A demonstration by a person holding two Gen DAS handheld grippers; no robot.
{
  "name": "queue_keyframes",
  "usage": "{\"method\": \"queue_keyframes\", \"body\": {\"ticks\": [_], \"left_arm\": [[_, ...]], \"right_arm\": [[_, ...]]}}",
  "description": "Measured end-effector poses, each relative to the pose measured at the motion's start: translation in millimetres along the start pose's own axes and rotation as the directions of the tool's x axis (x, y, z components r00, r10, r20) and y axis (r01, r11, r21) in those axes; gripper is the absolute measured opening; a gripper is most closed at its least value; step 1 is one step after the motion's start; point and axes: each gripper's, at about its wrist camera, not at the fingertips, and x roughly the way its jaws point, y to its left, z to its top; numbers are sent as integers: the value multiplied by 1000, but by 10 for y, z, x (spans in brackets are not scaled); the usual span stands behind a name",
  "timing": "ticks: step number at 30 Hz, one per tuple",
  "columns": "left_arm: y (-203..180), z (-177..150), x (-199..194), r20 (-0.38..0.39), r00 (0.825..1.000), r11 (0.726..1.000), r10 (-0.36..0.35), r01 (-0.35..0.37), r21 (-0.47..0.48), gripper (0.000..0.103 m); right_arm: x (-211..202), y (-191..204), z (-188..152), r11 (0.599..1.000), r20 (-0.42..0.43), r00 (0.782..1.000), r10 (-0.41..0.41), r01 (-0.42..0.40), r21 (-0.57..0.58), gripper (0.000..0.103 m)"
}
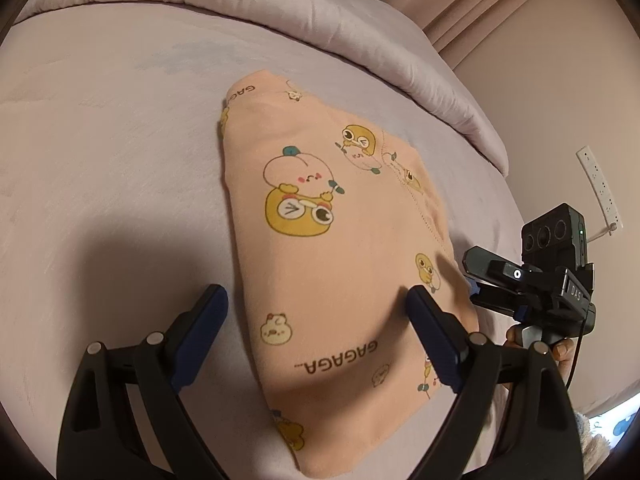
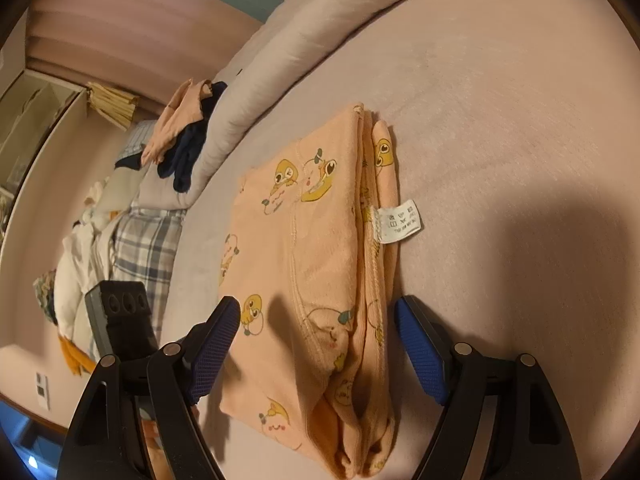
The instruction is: Fold small clothes
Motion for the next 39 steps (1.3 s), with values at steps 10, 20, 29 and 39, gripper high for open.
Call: {"method": "queue_keyframes", "body": {"ticks": [10, 20, 29, 39], "left_arm": [[-51, 53, 67, 3, 1000, 1000, -2, 2, 13, 90], [-147, 117, 146, -34, 999, 997, 40, -38, 65, 93], [-231, 144, 253, -45, 997, 992, 69, -63, 112, 100], [-146, 180, 259, -31, 999, 995, -10, 13, 96, 100]], "right_arm": [[61, 31, 57, 1000, -4, 1000, -4, 4, -19, 79], [115, 73, 102, 999, -4, 1000, -9, 9, -34, 79], [218, 159, 164, 995, -12, 999, -39, 38, -90, 80], [291, 193, 211, 991, -15, 998, -63, 61, -121, 80]]}}
